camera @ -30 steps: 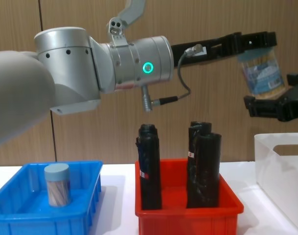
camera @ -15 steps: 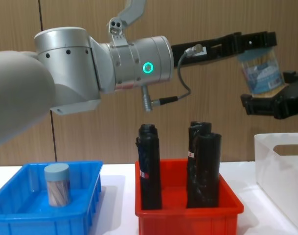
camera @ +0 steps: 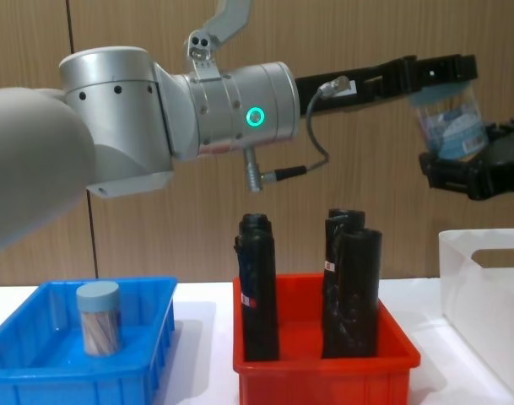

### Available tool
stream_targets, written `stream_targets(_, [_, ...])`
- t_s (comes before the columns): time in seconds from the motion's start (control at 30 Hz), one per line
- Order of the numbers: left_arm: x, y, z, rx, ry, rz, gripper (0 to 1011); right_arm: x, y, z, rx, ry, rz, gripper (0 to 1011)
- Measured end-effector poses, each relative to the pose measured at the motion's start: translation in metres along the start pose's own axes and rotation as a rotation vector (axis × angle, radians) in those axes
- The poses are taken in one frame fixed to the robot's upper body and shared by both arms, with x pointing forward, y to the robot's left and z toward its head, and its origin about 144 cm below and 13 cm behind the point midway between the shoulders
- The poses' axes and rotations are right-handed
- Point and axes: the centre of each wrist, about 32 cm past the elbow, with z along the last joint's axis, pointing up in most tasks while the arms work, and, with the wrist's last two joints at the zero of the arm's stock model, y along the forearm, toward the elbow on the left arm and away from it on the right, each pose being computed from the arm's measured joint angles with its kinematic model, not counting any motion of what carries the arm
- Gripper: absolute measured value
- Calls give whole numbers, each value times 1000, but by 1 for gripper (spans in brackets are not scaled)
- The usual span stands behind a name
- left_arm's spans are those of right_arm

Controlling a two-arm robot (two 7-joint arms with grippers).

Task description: Pick the cotton swabs from the blue box and place them into the white box.

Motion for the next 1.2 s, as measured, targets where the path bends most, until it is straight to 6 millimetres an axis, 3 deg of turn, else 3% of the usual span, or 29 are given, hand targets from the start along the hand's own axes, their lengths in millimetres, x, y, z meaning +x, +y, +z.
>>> stream_targets(0.1, [0,0,0,0,0,0,670,0,1,0,2,0,0,636])
stream_targets(0.6, [0,0,0,-4,-1,1,670,1,3,2,13,4,-4,629])
stream_targets(1.0, [0,0,0,1,1,0,1003,1,5,4,30,6,-11,628])
stream_targets(1.2, [0,0,0,1,1,0,999,1,5,4,34,6,-11,628])
